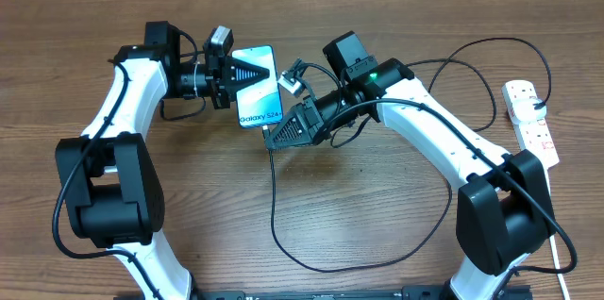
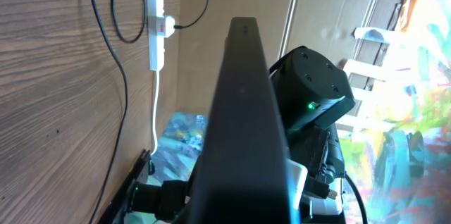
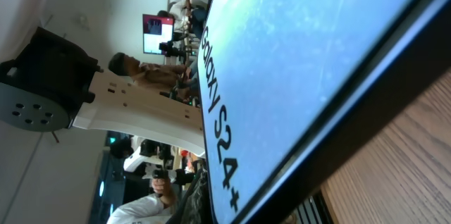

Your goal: Plug charger to phone and switch on socket

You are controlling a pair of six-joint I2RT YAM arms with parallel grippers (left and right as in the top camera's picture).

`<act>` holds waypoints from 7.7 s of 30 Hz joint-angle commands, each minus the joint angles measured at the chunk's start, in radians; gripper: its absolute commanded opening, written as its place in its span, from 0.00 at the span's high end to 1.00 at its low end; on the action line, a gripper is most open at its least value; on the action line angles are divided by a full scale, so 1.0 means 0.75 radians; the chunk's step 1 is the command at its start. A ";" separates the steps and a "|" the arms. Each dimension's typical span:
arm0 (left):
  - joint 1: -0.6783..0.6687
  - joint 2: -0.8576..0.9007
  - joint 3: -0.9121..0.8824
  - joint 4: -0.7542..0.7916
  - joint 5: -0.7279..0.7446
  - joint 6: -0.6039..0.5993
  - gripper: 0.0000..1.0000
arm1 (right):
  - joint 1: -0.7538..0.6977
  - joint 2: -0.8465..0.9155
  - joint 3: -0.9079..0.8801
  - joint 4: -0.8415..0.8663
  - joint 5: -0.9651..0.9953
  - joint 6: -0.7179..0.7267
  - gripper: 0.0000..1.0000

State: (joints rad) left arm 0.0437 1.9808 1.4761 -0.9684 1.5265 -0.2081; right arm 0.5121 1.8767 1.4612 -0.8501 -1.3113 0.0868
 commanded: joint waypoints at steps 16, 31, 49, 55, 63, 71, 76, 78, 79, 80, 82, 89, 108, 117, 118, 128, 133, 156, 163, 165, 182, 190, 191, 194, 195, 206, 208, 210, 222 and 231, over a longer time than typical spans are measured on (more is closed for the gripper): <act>-0.016 -0.024 0.018 0.001 0.072 -0.003 0.96 | 0.007 -0.004 0.015 0.149 0.115 0.245 0.96; -0.016 -0.024 0.018 0.002 0.072 -0.002 0.96 | 0.051 -0.004 0.015 0.212 0.201 0.371 0.96; -0.016 -0.024 0.018 0.021 0.072 0.099 0.96 | 0.048 -0.004 0.015 0.415 0.192 0.620 0.96; -0.016 -0.024 0.018 0.052 0.072 0.099 0.96 | 0.048 -0.004 0.015 0.411 0.192 0.624 0.96; -0.015 -0.024 0.018 0.219 -0.183 0.097 0.96 | 0.038 -0.004 0.015 0.302 0.352 0.564 0.96; -0.036 -0.024 0.018 0.218 -0.789 -0.152 0.96 | -0.053 -0.004 0.015 -0.082 0.669 0.265 0.96; -0.042 -0.024 0.018 0.209 -1.048 -0.231 0.96 | -0.135 -0.004 0.015 -0.409 1.282 0.229 0.96; -0.051 -0.024 0.018 0.204 -1.069 -0.231 0.96 | -0.156 -0.004 0.013 -0.506 1.582 0.281 0.96; -0.058 -0.024 0.017 0.204 -1.079 -0.231 0.96 | -0.162 -0.004 0.009 -0.533 1.704 0.328 0.96; -0.065 -0.024 0.017 0.204 -1.088 -0.231 0.96 | -0.170 -0.004 -0.004 -0.554 1.857 0.396 0.96; -0.077 -0.024 0.017 0.205 -1.101 -0.231 0.96 | -0.178 -0.004 -0.034 -0.551 1.980 0.455 0.96; -0.134 -0.024 0.018 0.205 -1.104 -0.231 0.96 | -0.184 -0.003 -0.234 -0.340 2.002 0.531 0.96; -0.158 -0.024 0.017 0.204 -1.104 -0.230 0.96 | -0.191 -0.003 -0.470 -0.118 1.906 0.742 0.52; -0.158 -0.024 0.017 0.204 -1.102 -0.227 0.96 | -0.191 -0.003 -0.544 -0.005 1.895 0.789 0.96; -0.158 -0.024 0.017 0.204 -1.091 -0.226 0.96 | -0.191 -0.003 -0.543 0.000 1.889 0.788 0.96; -0.152 -0.024 0.017 0.329 -0.509 -0.101 0.96 | -0.334 -0.003 -0.553 0.080 1.536 0.603 0.96; -0.152 -0.024 0.018 0.356 -0.429 -0.102 0.96 | -0.403 -0.003 -0.616 0.087 1.537 0.580 0.82; -0.167 -0.026 0.018 0.664 -0.263 -0.504 0.95 | -0.327 -0.234 -0.551 0.049 0.023 -0.223 0.96; -0.248 -0.036 0.018 0.987 -0.155 -0.787 0.95 | -0.150 -0.243 -0.551 0.273 -0.180 -0.179 0.96; -0.269 -0.049 0.018 1.076 -0.156 -0.859 0.95 | -0.131 -0.243 -0.551 0.384 -0.179 -0.063 0.96; -0.275 -0.106 0.018 1.158 -0.150 -1.011 0.96 | -0.127 -0.258 -0.551 1.250 -0.022 0.745 0.96; -0.253 -0.106 0.018 1.159 -0.237 -1.010 0.96 | -0.127 -0.260 -0.551 1.527 -0.008 0.941 0.96; -0.250 -0.106 0.018 1.159 -0.238 -1.011 0.96 | -0.128 -0.265 -0.551 1.526 0.003 0.940 0.96; -0.244 -0.106 0.018 1.158 -0.234 -1.025 0.96 | -0.143 -0.278 -0.551 1.520 0.044 0.936 0.96; -0.242 -0.106 0.018 1.158 -0.234 -1.037 0.96 | -0.154 -0.288 -0.551 1.520 0.056 0.936 0.96; -0.221 -0.377 0.017 1.053 -0.439 -0.920 0.96 | -0.279 -0.597 -0.551 0.817 0.209 0.504 0.96; -0.220 -0.438 0.017 0.958 -0.506 -0.856 0.96 | -0.270 -0.647 -0.551 0.753 0.163 0.465 0.96; -0.223 -0.467 0.017 0.861 -0.533 -0.830 0.96 | -0.242 -0.674 -0.551 0.748 0.135 0.466 0.96; -0.320 -0.469 0.017 0.871 -0.547 -0.855 0.96 | -0.066 -0.682 -0.551 0.984 0.141 0.570 0.96; -0.318 -0.469 0.017 0.900 -0.436 -0.880 0.96 | -0.078 -0.682 -0.551 1.040 0.202 0.655 0.96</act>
State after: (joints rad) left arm -0.1986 1.6348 1.4750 -0.3099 1.1316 -0.8616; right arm 0.4644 1.3762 1.0336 -0.0864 -1.1774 0.5396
